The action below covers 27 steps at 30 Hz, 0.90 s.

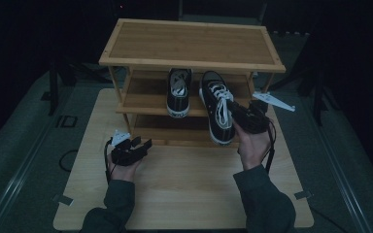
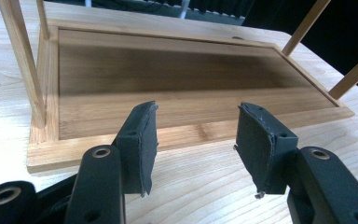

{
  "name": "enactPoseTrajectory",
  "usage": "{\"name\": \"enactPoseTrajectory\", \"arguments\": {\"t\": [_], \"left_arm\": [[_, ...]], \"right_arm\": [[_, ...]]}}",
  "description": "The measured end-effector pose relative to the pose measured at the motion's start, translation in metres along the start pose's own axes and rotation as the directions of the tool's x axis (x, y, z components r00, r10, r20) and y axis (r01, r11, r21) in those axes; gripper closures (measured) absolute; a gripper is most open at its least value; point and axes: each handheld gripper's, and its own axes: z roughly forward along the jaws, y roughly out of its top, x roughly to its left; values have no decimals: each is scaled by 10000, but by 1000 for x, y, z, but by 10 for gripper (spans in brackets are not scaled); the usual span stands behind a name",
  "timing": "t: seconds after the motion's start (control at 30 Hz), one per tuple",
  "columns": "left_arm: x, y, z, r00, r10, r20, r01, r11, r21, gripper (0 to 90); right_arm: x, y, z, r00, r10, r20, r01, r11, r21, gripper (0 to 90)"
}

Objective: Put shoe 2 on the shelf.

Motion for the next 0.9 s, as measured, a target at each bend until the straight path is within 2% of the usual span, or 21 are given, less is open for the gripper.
{"name": "enactPoseTrajectory", "arguments": {"t": [0.5, 0.9], "left_arm": [[0, 0, 0, 10000, -22, 2, 22, 10000, -37, 487], [0, 0, 0, 10000, -22, 25, 23, 10000, -61, 488]], "right_arm": [[2, 7, 26, 9982, 341, 494, -329, 9992, -245, 887], [8, 10, 56, 9932, 716, 922, -677, 9967, -445, 887]]}}
